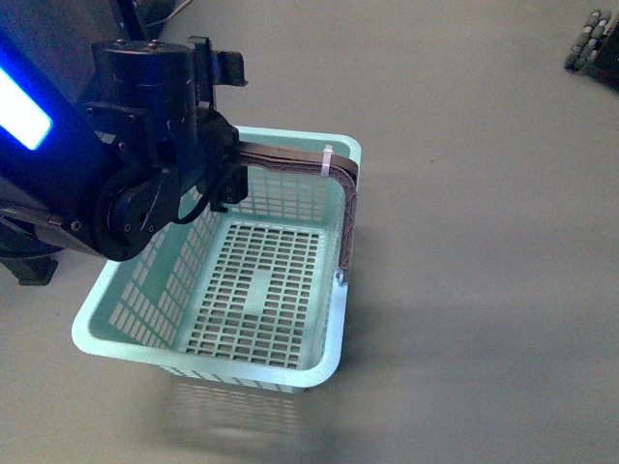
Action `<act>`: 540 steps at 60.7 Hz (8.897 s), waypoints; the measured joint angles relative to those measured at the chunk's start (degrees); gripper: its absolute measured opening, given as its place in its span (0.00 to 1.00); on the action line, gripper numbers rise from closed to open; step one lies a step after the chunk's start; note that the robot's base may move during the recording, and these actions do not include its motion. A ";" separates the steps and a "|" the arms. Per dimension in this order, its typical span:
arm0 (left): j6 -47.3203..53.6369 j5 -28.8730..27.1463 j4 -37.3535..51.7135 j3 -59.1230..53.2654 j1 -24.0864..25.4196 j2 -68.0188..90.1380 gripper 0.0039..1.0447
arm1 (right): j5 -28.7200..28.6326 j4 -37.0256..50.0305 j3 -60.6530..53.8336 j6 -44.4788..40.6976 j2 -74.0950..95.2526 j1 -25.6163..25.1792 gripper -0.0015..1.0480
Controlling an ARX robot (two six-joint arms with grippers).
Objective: Pick mango and avocado into basket
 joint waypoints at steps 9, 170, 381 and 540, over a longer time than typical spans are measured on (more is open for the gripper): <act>1.77 -1.81 -0.96 -0.94 -0.17 -0.07 0.48 | 0.00 0.00 0.00 0.00 0.00 0.00 0.92; 21.70 -12.13 -32.17 -45.24 -1.97 -100.00 0.11 | 0.00 0.00 0.00 -0.02 0.00 0.00 0.92; 21.70 -12.07 -32.20 -45.27 -2.08 -100.00 0.11 | 0.00 0.02 0.00 -0.02 -0.04 0.02 0.92; 67.38 39.56 -49.09 -3.41 -8.50 -44.83 0.10 | -13.99 11.85 16.33 0.94 62.01 -22.18 0.92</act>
